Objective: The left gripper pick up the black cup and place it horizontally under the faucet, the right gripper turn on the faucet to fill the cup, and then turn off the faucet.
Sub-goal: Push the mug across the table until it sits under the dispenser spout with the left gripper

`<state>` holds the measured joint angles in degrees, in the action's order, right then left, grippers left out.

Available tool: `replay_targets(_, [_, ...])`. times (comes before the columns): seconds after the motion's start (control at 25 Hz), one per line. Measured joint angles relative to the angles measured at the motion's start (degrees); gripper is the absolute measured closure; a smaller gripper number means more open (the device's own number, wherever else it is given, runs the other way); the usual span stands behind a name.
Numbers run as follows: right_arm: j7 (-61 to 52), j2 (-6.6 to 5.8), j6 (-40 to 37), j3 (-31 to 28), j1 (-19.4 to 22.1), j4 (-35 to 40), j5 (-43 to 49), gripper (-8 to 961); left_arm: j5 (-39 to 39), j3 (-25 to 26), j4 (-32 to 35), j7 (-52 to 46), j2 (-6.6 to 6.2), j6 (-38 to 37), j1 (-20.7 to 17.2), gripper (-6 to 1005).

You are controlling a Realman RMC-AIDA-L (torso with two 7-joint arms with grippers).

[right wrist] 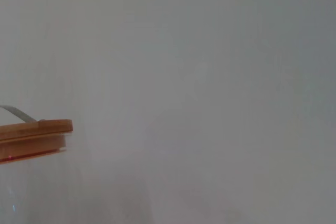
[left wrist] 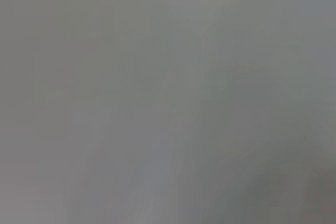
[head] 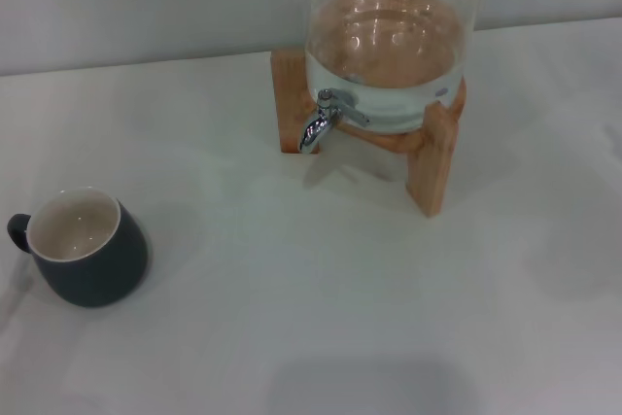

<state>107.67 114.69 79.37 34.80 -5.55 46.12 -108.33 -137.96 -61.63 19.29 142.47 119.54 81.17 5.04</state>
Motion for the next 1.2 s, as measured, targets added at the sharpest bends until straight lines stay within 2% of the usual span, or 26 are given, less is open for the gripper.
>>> replay_targets(0.44, [-0.5, -0.17, -0.1, 0.0, -0.1, -0.1, 0.2, 266, -0.2, 0.1, -4.3, 1.8, -0.2, -0.7, 0.0, 110])
replay_targets(0.88, [-0.5, -0.17, 0.1, 0.0, 0.1, -0.1, 0.0, 266, 0.0, 0.2, -4.8, 2.6, -0.27, -6.3, 1.1, 110])
replay_targets(1.2, [-0.5, -0.17, 0.2, 0.0, 0.2, -0.2, -0.1, 267, 0.4, -0.4, -5.3, 2.5, -0.27, -11.3, 3.4, 109])
